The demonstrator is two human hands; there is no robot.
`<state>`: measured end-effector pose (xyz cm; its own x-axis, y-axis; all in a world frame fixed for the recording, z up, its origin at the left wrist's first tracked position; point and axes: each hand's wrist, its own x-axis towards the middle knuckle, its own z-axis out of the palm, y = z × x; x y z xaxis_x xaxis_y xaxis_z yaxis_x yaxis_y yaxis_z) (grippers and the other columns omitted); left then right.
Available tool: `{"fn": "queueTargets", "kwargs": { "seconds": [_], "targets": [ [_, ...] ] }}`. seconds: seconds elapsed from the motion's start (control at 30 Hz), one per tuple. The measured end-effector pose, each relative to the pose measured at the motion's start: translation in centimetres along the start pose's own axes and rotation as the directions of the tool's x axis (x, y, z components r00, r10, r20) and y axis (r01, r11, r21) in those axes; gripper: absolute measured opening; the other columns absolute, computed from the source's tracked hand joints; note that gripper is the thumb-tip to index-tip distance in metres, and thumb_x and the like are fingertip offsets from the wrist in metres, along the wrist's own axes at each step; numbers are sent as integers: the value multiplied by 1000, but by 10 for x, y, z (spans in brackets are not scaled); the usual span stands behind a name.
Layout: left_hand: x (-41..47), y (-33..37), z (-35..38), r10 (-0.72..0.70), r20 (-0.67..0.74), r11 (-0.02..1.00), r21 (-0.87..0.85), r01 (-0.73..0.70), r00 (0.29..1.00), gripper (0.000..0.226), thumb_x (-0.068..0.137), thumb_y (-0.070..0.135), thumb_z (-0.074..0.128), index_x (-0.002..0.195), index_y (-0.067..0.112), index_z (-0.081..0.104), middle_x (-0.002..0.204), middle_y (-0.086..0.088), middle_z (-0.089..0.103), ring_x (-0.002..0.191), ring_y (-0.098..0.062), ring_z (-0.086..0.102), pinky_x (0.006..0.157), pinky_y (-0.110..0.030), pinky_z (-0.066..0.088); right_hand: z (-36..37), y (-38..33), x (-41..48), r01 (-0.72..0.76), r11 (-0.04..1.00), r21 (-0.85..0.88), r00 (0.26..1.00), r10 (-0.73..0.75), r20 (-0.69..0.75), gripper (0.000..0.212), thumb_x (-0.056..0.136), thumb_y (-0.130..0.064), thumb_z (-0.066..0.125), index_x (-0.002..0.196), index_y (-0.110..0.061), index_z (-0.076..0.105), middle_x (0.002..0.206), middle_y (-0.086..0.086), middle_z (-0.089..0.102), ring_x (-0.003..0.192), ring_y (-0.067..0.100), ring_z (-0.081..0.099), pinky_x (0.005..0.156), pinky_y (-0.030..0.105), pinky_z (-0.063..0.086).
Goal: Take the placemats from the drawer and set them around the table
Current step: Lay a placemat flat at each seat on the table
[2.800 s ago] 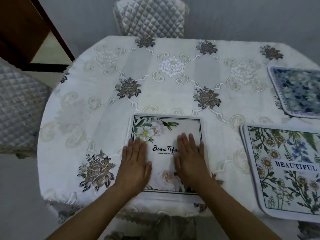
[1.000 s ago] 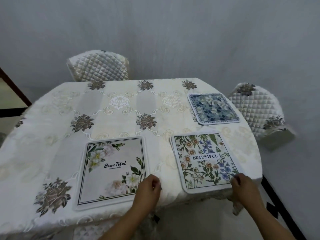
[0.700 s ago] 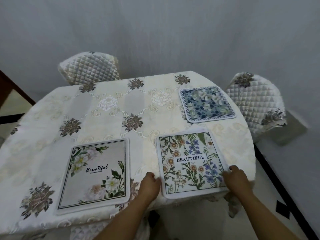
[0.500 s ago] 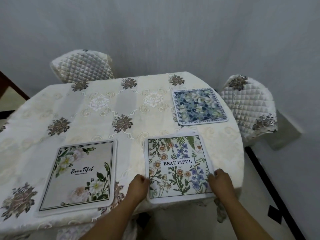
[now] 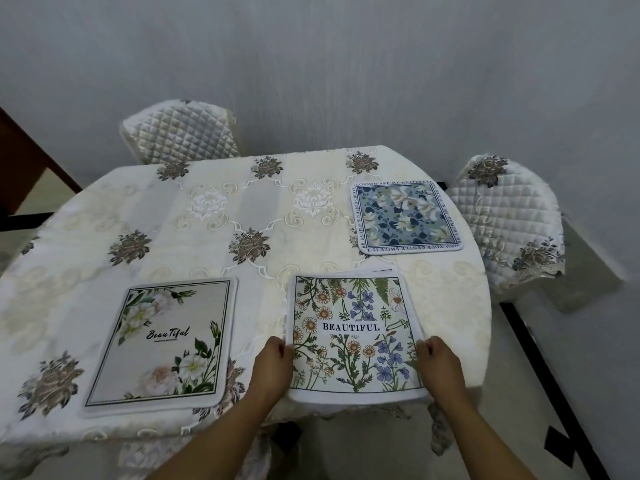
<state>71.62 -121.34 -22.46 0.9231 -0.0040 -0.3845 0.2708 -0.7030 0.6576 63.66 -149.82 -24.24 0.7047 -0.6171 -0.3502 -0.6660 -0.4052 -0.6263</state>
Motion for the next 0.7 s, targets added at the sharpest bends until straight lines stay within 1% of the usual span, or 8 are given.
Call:
{"fn": "queueTargets", "kwargs": {
  "seconds": [0.1, 0.17, 0.27, 0.33, 0.43, 0.47, 0.57, 0.7],
  "targets": [
    [-13, 0, -17, 92, -99, 995, 37, -89, 991, 20, 100, 29, 43, 88, 14, 50, 77, -3, 61, 68, -13, 55, 53, -27, 34, -1, -9, -9, 52, 999, 13, 999, -52, -13, 34, 98, -25, 46, 72, -4, 47, 63, 10, 55, 61, 25, 53, 54, 33, 34],
    [-22, -6, -35, 125, -134, 992, 45, -120, 983, 19, 100, 29, 44, 88, 15, 49, 73, -1, 59, 65, -13, 55, 51, -26, 33, 1, -20, -19, 97, 995, 38, 995, -96, -12, 34, 98, -26, 47, 74, -2, 50, 65, 10, 57, 61, 23, 54, 56, 34, 39],
    [-40, -23, -65, 138, -172, 990, 41, -133, 975, 19, 100, 29, 44, 85, 19, 48, 70, -2, 57, 62, -14, 54, 49, -27, 34, 6, -45, -40, 201, 978, 59, 979, -202, 6, 29, 99, -27, 48, 76, -9, 54, 69, 4, 59, 65, 16, 56, 59, 33, 45],
    [-54, -39, -90, 134, -222, 991, 30, -131, 966, 19, 100, 28, 45, 83, 21, 47, 70, -1, 57, 63, -14, 55, 50, -27, 36, 15, -68, -60, 257, 964, 71, 964, -261, 45, 29, 100, -26, 46, 76, -11, 53, 69, 0, 58, 65, 12, 55, 55, 28, 41],
    [-77, -68, -132, 100, -302, 995, 8, -103, 948, 19, 99, 27, 46, 81, 23, 47, 71, 1, 58, 64, -13, 57, 54, -33, 44, 35, -104, -89, 329, 940, 88, 936, -337, 101, 30, 100, -28, 45, 74, -14, 50, 67, 4, 57, 62, 17, 55, 54, 28, 40],
    [-86, -81, -148, 82, -328, 996, -2, -87, 941, 19, 99, 28, 46, 81, 23, 47, 71, 0, 59, 64, -15, 59, 57, -35, 47, 44, -116, -101, 356, 931, 80, 924, -364, 119, 32, 99, -28, 46, 71, -14, 47, 64, 4, 54, 59, 17, 52, 54, 29, 36],
    [-118, -119, -199, 36, -398, 999, -10, -43, 916, 22, 99, 31, 46, 79, 22, 45, 68, -2, 60, 63, -16, 59, 54, -33, 43, 72, -152, -141, 438, 896, 73, 880, -444, 167, 34, 98, -26, 49, 67, -13, 45, 59, 5, 48, 54, 18, 44, 52, 30, 30],
    [-175, -179, -272, -14, -495, 998, -61, -19, 869, 22, 99, 30, 46, 78, 24, 45, 70, -2, 61, 64, -15, 60, 52, -30, 43, 117, -199, -219, 554, 830, 65, 798, -552, 240, 34, 98, -28, 49, 70, -10, 49, 59, 2, 53, 55, 15, 48, 53, 29, 34]
  ]
}}
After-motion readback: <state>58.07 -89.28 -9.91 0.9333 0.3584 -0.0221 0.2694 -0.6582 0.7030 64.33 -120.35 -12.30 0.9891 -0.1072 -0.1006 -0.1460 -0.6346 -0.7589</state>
